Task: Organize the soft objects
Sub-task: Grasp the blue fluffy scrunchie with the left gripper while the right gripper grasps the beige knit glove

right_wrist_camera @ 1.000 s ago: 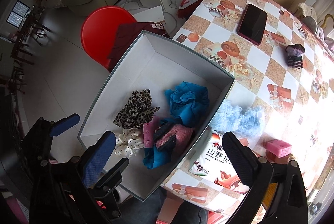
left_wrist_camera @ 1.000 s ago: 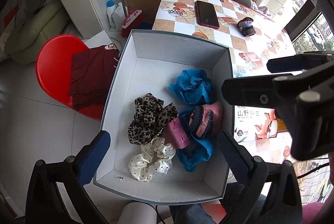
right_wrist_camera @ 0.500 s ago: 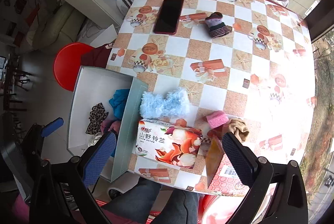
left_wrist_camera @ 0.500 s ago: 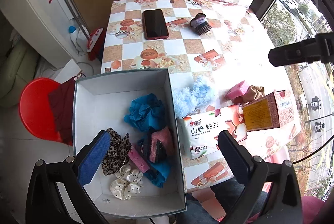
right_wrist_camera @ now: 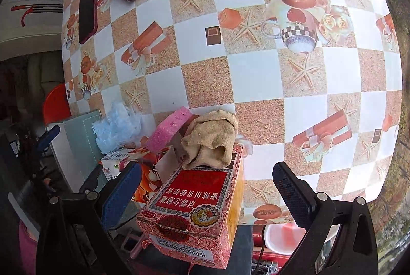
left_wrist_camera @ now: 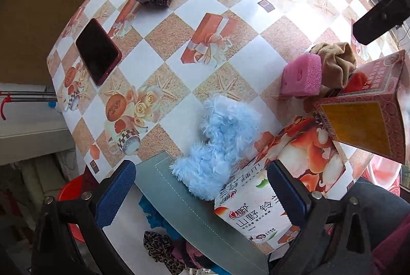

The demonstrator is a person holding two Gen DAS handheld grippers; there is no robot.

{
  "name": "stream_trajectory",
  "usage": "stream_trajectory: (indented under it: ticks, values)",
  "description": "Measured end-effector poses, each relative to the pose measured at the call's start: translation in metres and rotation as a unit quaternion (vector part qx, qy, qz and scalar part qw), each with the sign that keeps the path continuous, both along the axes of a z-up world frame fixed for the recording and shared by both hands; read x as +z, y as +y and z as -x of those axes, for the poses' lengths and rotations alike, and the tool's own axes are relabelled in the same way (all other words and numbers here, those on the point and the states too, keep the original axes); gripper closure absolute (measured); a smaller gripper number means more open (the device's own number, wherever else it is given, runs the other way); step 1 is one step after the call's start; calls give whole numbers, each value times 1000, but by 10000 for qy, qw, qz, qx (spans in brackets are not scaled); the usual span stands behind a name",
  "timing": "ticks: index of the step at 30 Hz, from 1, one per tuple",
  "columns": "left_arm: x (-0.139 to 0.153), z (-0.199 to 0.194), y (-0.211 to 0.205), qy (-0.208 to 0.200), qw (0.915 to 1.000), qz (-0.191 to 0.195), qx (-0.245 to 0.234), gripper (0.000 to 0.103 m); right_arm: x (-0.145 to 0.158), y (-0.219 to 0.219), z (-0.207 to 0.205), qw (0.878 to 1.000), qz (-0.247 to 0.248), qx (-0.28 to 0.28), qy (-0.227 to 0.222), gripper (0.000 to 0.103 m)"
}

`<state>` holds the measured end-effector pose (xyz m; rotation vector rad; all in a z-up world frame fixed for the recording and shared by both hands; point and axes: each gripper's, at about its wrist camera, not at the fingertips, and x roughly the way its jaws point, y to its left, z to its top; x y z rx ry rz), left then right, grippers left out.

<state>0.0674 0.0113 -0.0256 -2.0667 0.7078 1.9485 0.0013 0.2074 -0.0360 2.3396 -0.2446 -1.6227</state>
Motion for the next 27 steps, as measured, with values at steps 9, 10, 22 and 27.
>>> stream_trajectory:
  ticks: [9, 10, 22, 27]
  values:
    - [-69, 29, 6, -959, 9943, 440, -132, 0, -79, -15, 3, 9916, -29, 681, -1100, 0]
    - [-77, 29, 7, -1078, 9924, 551, -206, 0, -85, -17, 1, 9898, -31, 773, -1194, 0]
    - [-97, 57, -3, -584, 9935, 961, 157, 6, -97, 12, 5, 9886, -978, 1066, -413, 0]
    - [-67, 94, -17, 130, 9938, 606, 925, 6, -78, 64, 27, 9842, -1690, 388, 360, 0]
